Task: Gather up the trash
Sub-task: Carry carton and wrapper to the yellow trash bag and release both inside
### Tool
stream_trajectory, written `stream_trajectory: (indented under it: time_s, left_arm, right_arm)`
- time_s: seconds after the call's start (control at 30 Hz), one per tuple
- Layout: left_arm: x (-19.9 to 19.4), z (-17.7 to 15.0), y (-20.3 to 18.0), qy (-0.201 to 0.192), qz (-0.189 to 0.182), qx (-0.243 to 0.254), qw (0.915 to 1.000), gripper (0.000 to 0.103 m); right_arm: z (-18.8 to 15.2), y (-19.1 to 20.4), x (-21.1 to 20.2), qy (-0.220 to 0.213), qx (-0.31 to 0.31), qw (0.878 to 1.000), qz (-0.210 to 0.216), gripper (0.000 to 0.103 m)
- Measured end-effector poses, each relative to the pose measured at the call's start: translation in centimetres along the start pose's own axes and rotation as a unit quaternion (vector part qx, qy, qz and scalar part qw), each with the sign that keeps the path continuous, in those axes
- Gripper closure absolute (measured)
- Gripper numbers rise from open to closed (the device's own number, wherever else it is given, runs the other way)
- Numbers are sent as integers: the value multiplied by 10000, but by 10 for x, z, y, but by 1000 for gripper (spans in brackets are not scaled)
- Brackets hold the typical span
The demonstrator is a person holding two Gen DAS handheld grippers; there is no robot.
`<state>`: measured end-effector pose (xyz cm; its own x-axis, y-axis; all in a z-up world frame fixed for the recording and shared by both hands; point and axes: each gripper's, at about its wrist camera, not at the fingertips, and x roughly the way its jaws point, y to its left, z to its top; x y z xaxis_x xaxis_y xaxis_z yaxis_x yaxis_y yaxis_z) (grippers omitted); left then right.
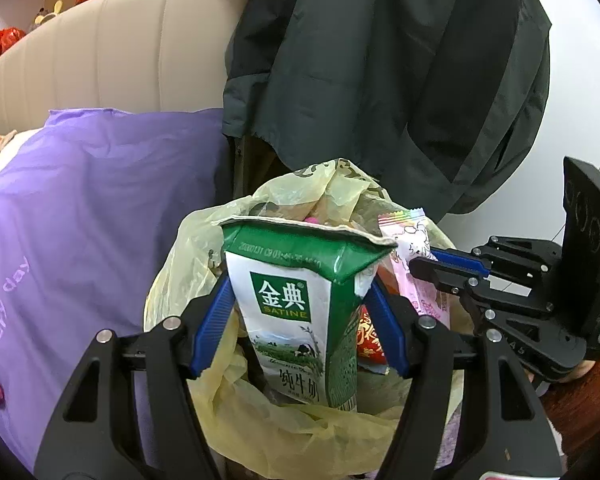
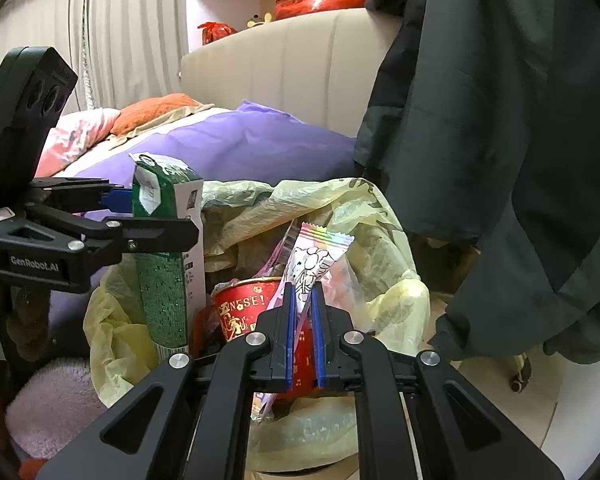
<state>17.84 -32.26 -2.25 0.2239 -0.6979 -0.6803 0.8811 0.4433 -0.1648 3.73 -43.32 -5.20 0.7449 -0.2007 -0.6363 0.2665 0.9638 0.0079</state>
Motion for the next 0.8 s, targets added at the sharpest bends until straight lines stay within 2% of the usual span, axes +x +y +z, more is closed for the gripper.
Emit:
stream_trajectory:
  time_s: [0.07, 0.13, 0.2, 0.37, 0.43, 0.5, 0.67, 0.8]
  left_arm:
    - [-2, 0, 2, 20, -86, -68, 9999, 41]
    - [-5, 0, 4, 31, -194, -143, 9997, 41]
    - [-10, 1, 7, 27, -242, -192, 9995, 41]
    - [-31, 2, 15, -176, -180, -392, 9989, 34]
    - [-46, 3, 20, -330, -107, -520, 9980, 34]
    - [-60, 2, 26, -475, -10, -615, 9970, 34]
    - [-100, -6, 45, -704, 274, -769, 9942, 34]
    - [-132, -23, 66, -778, 504, -894, 9917, 34]
  right_arm:
    - [-1, 0, -1, 12, 13, 10000, -35, 92]
    - [-1, 1, -2, 30, 32, 10000, -73, 86]
    - [0, 2, -5, -2, 24, 9999, -119, 72]
    - [2, 10, -12, 2, -58, 9996, -265, 70]
    - [5, 14, -16, -26, -80, 9995, -319, 68]
    - [8, 18, -21, -80, -62, 9994, -321, 62]
    - [19, 33, -38, -343, -20, 9984, -459, 59]
    - [29, 47, -42, -291, -22, 9988, -387, 46]
